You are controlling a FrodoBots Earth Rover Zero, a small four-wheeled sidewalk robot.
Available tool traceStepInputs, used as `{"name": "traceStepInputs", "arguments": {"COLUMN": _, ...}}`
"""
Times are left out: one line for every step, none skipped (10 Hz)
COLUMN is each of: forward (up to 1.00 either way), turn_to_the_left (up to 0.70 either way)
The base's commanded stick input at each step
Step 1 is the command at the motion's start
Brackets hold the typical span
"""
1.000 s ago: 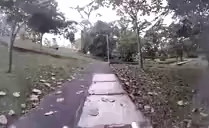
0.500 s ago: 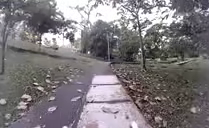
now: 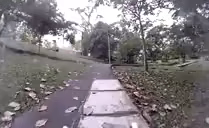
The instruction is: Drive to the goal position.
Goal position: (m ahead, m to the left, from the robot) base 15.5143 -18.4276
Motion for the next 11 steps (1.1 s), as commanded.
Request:
{"name": "traceStepInputs", "arguments": {"forward": 0.7, "turn_to_the_left": 0.0}}
{"name": "traceStepInputs", "arguments": {"forward": 0.7, "turn_to_the_left": 0.0}}
{"name": "traceStepInputs", "arguments": {"forward": 0.7, "turn_to_the_left": 0.0}}
{"name": "traceStepInputs", "arguments": {"forward": 0.7, "turn_to_the_left": 0.0}}
{"name": "traceStepInputs", "arguments": {"forward": 0.7, "turn_to_the_left": 0.0}}
{"name": "traceStepInputs", "arguments": {"forward": 0.7, "turn_to_the_left": 0.0}}
{"name": "traceStepInputs", "arguments": {"forward": 0.7, "turn_to_the_left": 0.0}}
{"name": "traceStepInputs", "arguments": {"forward": 0.7, "turn_to_the_left": 0.0}}
{"name": "traceStepInputs", "arguments": {"forward": 0.7, "turn_to_the_left": 0.0}}
{"name": "traceStepInputs", "arguments": {"forward": 0.7, "turn_to_the_left": 0.0}}
{"name": "traceStepInputs", "arguments": {"forward": 0.7, "turn_to_the_left": 0.0}}
